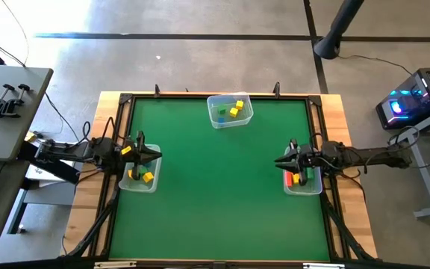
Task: Sort blocks by size
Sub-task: Return to Home Position
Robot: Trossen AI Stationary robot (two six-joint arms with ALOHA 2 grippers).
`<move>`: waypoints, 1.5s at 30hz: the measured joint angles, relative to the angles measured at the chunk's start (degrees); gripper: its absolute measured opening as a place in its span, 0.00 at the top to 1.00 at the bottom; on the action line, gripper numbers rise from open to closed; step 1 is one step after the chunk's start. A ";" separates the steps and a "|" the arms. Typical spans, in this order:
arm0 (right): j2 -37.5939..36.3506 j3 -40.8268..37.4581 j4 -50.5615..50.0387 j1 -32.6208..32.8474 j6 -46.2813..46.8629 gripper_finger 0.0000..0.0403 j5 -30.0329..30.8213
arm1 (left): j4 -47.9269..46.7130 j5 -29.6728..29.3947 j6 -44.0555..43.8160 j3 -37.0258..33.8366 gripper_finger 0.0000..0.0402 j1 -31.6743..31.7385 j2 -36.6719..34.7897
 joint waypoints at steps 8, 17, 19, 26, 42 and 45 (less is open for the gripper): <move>0.00 0.02 -0.10 0.00 0.50 0.81 0.01 | 0.00 -0.01 0.00 0.00 1.00 0.00 0.00; -0.41 0.04 -0.17 1.45 0.48 0.81 -0.09 | 0.13 -0.01 -0.02 0.00 1.00 -0.22 0.00; -0.56 0.04 -0.17 1.21 0.48 0.81 -0.08 | 0.09 -0.02 -0.02 0.02 1.00 -0.50 0.00; -0.46 0.04 -0.17 0.94 0.48 0.81 -0.10 | -0.04 -0.02 -0.02 0.02 1.00 -0.52 0.00; -0.46 0.02 -0.17 0.94 0.48 0.81 -0.15 | -0.02 -0.02 -0.02 0.02 1.00 -0.50 0.00; -0.46 0.04 -0.17 0.94 0.48 0.81 -0.15 | -0.03 -0.02 -0.02 0.02 1.00 -0.50 0.00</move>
